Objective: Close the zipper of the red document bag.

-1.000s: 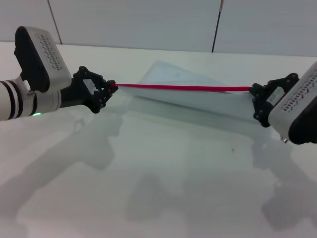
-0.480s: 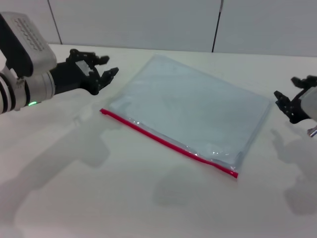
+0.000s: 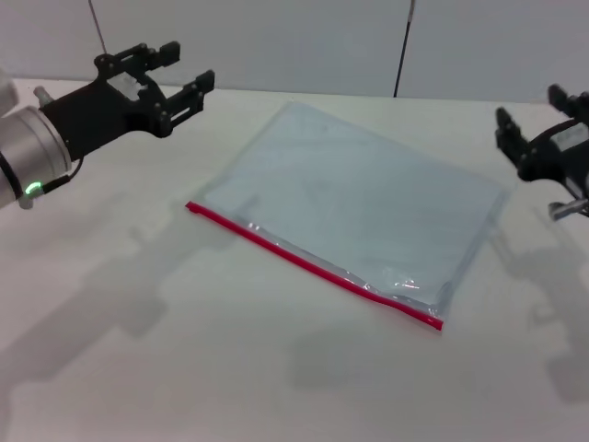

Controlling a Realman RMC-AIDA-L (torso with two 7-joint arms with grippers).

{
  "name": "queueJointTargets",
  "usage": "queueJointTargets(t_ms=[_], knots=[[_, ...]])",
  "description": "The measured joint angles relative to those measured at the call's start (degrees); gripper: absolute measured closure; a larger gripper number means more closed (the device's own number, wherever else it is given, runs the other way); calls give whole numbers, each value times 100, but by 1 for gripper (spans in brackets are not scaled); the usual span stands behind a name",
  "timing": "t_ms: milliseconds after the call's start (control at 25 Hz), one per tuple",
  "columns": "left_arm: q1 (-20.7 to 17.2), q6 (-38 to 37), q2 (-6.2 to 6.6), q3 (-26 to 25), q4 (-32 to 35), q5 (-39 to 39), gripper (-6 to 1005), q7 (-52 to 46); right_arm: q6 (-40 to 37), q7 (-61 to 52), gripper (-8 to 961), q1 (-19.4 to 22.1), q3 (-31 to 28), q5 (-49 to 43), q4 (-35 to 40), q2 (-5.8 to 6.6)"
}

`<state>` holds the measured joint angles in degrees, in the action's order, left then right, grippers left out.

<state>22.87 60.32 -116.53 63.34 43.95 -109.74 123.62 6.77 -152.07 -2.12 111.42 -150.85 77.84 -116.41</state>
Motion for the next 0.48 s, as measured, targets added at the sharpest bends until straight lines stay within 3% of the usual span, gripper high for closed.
queueJointTargets(t_ms=[240,480], knots=[[-182,578,-51,11,-821,-1542,414,1157,2343,-391,325,-528,620,1173,-1791,18],[-38,1362,-62,12,-2240,-2908,412,2995,3809,-921,328,-1227,1355,2241,-3369,-9]])
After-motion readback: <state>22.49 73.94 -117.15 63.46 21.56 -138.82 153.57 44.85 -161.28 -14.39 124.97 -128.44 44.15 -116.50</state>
